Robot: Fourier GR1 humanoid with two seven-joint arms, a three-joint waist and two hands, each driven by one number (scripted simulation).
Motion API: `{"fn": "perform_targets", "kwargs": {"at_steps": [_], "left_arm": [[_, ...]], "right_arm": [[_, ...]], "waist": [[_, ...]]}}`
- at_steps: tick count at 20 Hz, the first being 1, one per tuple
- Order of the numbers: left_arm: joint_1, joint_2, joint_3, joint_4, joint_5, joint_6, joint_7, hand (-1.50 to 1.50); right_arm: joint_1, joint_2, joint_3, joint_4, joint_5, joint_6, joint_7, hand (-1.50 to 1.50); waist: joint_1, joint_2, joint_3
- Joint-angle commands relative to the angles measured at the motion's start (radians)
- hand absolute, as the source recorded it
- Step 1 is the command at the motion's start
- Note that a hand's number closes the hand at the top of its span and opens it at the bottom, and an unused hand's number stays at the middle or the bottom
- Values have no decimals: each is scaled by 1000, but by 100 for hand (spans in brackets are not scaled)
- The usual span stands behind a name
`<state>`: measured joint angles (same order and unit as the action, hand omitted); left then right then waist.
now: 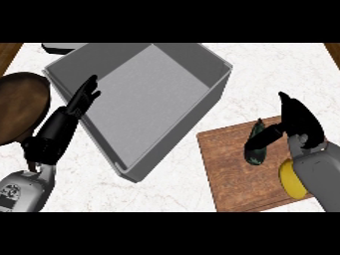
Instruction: Pick the eggplant from the cutting board and place it in the cardboard box
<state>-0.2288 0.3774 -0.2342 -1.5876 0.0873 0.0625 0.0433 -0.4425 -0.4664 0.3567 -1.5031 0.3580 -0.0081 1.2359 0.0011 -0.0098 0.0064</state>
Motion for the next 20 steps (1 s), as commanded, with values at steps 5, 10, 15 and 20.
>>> {"fn": "perform_targets", "kwargs": {"at_steps": [5,10,15,20], "left_arm": [[1,-55,-39,41,17,-39,36,0],[3,-85,-44,65,0,-43,24,0],[22,-69,-31,-7,-15,-39,90,0],[5,-91,-26,31,-26,-53,61,0]], "right_arm": [[27,95,1,105,42,-5,176,-150],[17,86,-43,132,95,-19,108,-150],[26,95,-52,70,95,60,173,-150],[67,145,-52,173,121,36,71,-150]], "waist": [[-8,12,-8],[-8,12,-7],[-9,6,-8],[-8,11,-7]]}}
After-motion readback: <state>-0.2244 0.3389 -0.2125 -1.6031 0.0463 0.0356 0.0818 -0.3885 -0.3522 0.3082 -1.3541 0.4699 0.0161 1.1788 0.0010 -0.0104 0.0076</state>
